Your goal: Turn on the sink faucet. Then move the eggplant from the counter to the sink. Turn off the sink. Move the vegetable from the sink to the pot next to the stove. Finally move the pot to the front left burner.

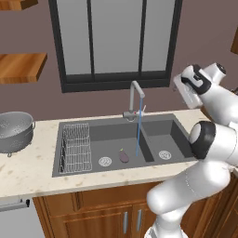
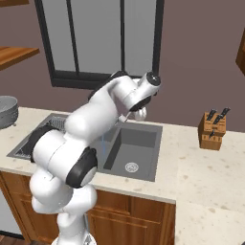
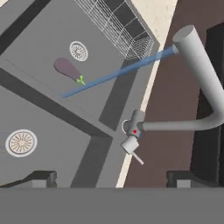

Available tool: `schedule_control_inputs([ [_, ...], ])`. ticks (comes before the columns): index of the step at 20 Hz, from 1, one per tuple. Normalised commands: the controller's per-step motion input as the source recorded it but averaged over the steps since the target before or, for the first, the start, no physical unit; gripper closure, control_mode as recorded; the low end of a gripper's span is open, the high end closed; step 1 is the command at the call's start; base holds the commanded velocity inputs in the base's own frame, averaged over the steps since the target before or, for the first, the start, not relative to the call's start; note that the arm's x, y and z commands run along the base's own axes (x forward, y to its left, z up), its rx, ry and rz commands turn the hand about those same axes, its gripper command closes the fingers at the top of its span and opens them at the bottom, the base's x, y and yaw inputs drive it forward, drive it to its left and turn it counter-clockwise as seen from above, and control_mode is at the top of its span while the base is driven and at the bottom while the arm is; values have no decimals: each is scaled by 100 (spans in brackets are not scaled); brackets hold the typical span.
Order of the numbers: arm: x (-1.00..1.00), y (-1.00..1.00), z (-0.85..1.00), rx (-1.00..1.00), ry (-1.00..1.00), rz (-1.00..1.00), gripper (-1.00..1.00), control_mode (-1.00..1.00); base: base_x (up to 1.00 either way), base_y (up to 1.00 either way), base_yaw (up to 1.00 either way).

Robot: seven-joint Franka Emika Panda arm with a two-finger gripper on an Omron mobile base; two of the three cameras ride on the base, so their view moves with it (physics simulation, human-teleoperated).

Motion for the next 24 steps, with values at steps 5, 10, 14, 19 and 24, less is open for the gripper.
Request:
schedule_control_inputs([
  [5,19,-6,-53,30,11,0,-100,-100,0,0,0],
  [10,8,9,-47,25,2,0,-100,-100,0,0,0],
  [14,3,12,-23,15,2,0,-100,-100,0,0,0],
  [19,8,23,-1,1,0,0,-100,-100,0,0,0],
  [24,25,43,-18,-2,2,-1,-100,-100,0,0,0],
])
